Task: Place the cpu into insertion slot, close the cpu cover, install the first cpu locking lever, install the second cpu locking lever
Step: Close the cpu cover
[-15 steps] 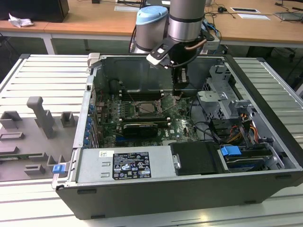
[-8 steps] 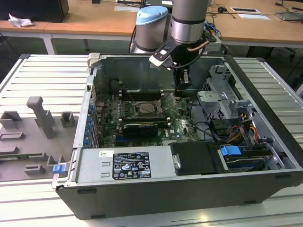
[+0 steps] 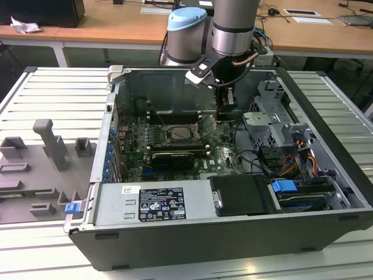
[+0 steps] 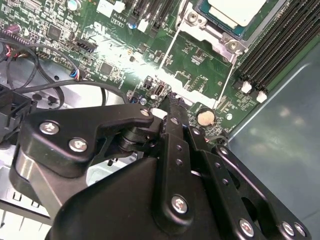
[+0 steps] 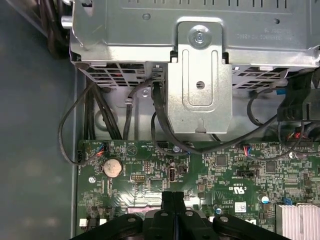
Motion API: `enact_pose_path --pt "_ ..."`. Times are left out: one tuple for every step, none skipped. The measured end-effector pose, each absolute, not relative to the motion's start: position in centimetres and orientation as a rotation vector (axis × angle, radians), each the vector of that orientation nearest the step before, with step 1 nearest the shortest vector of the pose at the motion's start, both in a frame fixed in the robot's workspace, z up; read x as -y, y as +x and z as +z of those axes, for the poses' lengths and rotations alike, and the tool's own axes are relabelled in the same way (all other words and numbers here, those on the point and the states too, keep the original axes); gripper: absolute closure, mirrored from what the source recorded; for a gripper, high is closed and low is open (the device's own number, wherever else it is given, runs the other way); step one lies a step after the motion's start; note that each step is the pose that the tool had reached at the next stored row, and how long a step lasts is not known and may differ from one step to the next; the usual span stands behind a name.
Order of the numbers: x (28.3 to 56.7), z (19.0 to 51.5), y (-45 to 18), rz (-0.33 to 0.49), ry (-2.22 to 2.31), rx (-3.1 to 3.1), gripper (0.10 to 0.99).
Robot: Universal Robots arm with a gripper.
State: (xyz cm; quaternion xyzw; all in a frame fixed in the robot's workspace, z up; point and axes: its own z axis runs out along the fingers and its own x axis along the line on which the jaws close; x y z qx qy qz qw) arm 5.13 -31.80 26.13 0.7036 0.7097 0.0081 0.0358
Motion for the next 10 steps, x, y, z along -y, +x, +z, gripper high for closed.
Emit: enact_pose_path --pt "31.77 26.08 5.14 0.025 2.161 -2.180 0.980" --pt "31.73 25.93 5.15 0.025 2.161 -2.180 0.980" --pt "31.70 25.80 5.15 0.024 2.161 -2.180 0.980" --pt "31.68 25.68 5.15 0.024 2.162 -2.180 0.980" --pt "31.68 25.61 5.16 0.024 2.162 -2.180 0.980" --pt "31.67 25.52 5.20 0.024 2.162 -2.181 0.980" --pt "31.65 25.39 5.25 0.024 2.162 -2.181 0.980" --pt "31.62 25.34 5.37 0.023 2.162 -2.181 0.980" --pt "31.58 25.32 5.49 0.022 2.162 -2.181 0.980" --pt "31.48 25.30 5.71 0.022 2.162 -2.182 0.980"
